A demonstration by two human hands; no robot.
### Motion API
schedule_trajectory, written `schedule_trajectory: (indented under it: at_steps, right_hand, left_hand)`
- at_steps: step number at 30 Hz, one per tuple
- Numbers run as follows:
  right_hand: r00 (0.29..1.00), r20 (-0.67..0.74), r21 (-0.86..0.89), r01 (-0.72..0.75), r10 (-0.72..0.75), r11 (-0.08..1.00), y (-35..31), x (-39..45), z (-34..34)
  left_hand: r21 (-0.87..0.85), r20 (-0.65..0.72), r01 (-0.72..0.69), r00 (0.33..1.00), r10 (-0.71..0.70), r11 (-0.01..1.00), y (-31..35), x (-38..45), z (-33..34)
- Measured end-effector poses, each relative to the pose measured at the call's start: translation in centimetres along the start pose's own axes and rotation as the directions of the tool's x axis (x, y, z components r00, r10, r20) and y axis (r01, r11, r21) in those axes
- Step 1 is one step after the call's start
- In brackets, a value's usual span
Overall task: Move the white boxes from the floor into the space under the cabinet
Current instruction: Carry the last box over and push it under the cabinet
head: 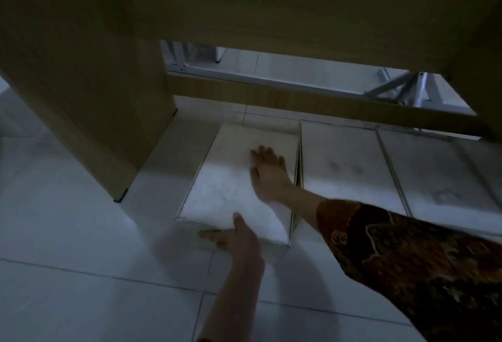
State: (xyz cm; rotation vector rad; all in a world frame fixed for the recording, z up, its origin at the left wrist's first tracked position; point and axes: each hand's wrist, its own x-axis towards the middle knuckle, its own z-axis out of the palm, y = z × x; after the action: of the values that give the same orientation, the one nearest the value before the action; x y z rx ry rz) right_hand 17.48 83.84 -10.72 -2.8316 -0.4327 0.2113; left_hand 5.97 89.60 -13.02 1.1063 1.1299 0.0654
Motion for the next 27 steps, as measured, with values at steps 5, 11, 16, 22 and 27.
schedule_trajectory:
  at_steps: [5,11,16,22,27]
  right_hand:
    - [0.993,-0.085,-0.006,0.086,-0.086,0.996,-0.2,-4.6,0.7]
    - [0.987,-0.102,-0.108,0.115,-0.126,0.988,1.4,-8.5,2.0]
    - [0.984,-0.013,-0.261,0.168,-0.177,0.951,2.7,-8.2,2.2]
    - [0.976,-0.037,-0.268,0.195,-0.213,0.943,2.6,-9.3,2.4]
    - [0.978,-0.035,-0.298,0.185,-0.204,0.936,3.8,-13.1,2.0]
  left_hand:
    - [0.176,0.209,0.010,0.977,-0.047,0.984,-5.7,11.4,3.1]
    - [0.065,0.262,0.030,0.964,-0.046,0.997,-0.8,7.0,3.2]
    - [0.111,0.234,-0.075,0.971,0.047,0.991,-0.4,7.9,3.5]
    - [0.096,0.243,0.010,0.969,-0.033,0.995,-1.6,8.8,3.3]
    - [-0.012,0.250,-0.081,0.965,0.082,0.997,1.0,-1.9,1.6]
